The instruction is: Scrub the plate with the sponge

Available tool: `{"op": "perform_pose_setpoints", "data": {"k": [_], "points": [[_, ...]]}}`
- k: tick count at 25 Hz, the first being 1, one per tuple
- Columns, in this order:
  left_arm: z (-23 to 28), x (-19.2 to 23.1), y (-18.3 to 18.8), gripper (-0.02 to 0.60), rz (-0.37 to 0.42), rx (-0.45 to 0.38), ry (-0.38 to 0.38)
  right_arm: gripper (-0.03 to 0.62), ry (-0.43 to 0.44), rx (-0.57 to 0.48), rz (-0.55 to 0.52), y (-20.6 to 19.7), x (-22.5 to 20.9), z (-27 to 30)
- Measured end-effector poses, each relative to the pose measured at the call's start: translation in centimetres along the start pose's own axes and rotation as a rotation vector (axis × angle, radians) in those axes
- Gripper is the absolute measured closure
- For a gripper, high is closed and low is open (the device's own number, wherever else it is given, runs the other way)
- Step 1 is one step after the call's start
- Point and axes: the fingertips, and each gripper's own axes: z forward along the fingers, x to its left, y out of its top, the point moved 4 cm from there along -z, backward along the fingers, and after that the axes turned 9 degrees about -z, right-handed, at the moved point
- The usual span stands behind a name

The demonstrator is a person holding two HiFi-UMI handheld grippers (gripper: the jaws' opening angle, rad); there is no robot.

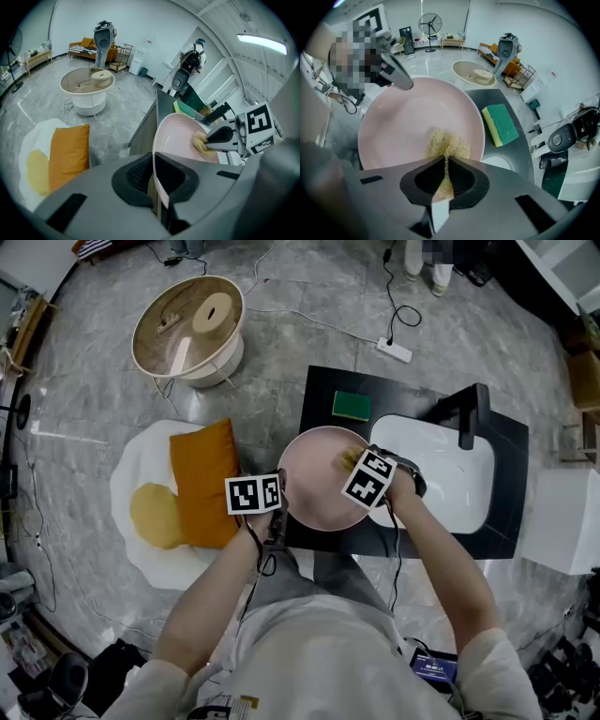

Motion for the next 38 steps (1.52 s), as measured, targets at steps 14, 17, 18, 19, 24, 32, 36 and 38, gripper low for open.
{"op": "perform_pose_setpoints", "data": {"k": [14,17,18,19,24,32,36,38], "points": [[0.2,-0.8,-0.6,0.554,0.052,0.003,0.021,0.548,0.239,-0.173,-0.058,4.1,14.1,-0.6],[0.2,-0.9,-0.7,0.554,0.074,0.018,0.012,0.546,0.22,-0.2,-0.057,6.0,13.7,-0.1],[0.1,-0.9,-0.7,0.554,0.076,0.021,0.007,0.546,0.208,-0.202,-0.058,6.5,13.1,0.1],[0.0,-0.8,-0.7,0.554,0.076,0.022,0.001,0.545,0.192,-0.202,-0.054,6.9,12.3,0.2],[0.0,-0.6,-1.0,0.554,0.062,0.032,-0.011,0.544,0.116,-0.215,0.022,8.1,7.5,0.9],[-0.1,-0.7,-0.9,0.554,0.055,0.018,-0.008,0.543,-0.07,-0.19,0.204,5.1,1.0,0.8],[-0.1,-0.6,-0.9,0.554,0.035,0.02,-0.011,0.545,-0.13,-0.163,0.274,2.7,-0.3,0.1],[-0.6,-0.5,-0.7,0.549,0.074,-0.002,0.02,0.545,-0.15,-0.195,0.303,2.1,-0.4,-1.1]]}}
